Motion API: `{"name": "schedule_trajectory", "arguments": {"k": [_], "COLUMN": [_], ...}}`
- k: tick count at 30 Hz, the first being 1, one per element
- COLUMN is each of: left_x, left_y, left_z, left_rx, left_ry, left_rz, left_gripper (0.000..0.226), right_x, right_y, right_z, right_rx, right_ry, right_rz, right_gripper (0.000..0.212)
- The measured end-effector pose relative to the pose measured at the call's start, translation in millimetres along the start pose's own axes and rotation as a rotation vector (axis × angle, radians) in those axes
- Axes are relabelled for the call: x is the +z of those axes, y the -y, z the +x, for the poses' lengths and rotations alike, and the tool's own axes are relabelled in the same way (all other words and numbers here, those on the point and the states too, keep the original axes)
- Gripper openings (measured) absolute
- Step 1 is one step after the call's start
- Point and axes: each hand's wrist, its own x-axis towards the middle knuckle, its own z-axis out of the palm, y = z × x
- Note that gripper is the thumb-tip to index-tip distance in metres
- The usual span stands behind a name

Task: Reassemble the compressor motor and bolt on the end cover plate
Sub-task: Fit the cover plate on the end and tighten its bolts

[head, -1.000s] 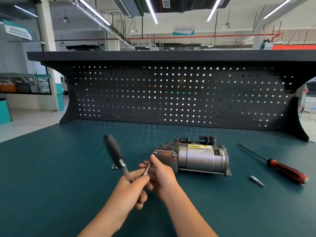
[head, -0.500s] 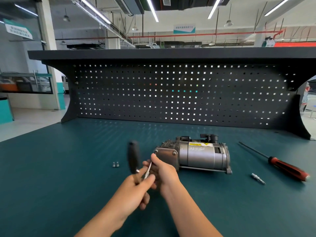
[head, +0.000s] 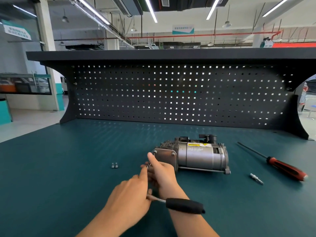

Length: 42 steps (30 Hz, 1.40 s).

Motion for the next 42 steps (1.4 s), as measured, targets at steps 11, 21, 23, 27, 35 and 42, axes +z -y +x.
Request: {"name": "schedule_trajectory", "arguments": {"k": [11, 21, 23, 27, 35, 42], "left_x": [-14.9, -7.5, -0.6, 1.1, -14.4, -10.5], "left_y": [-6.9, -2.5, -4.0, 2.4, -4.2, 0.9], "left_z": [-0.9, -0.1, -1.8, 0.5, 0.2, 3.4], "left_rx": [-0.675, -0.079, -0.024, -0.068, -0.743, -0.160], "left_ry": [0.220, 0.058, -0.007, 0.054, 0.273, 0.086], "left_rz": [-2.003, -0.214, -0.011, -0.452, -1.985, -0.445], "left_gripper": [0.023, 0.034, 0.055, 0.031, 0.018, 0.014], "right_x": [-3.9, -4.1, -5.9, -4.1, -6.9, 0.5], "right_y": [3.7, 1.2, 0.4, 2.2, 3.5, 4.6], "right_z": [0.0, -0.6, -1.5, 0.2, -1.3, 0.1], "right_rx": [0.148, 0.003, -0.019, 0.056, 0.170, 0.059], "right_ry": [0.108, -0.019, -0.016, 0.037, 0.121, 0.040], "right_rz": [0.235, 0.040, 0.002, 0.132, 0.283, 0.119], "right_gripper": [0.025, 0.032, 0.030, 0.022, 0.022, 0.025]}}
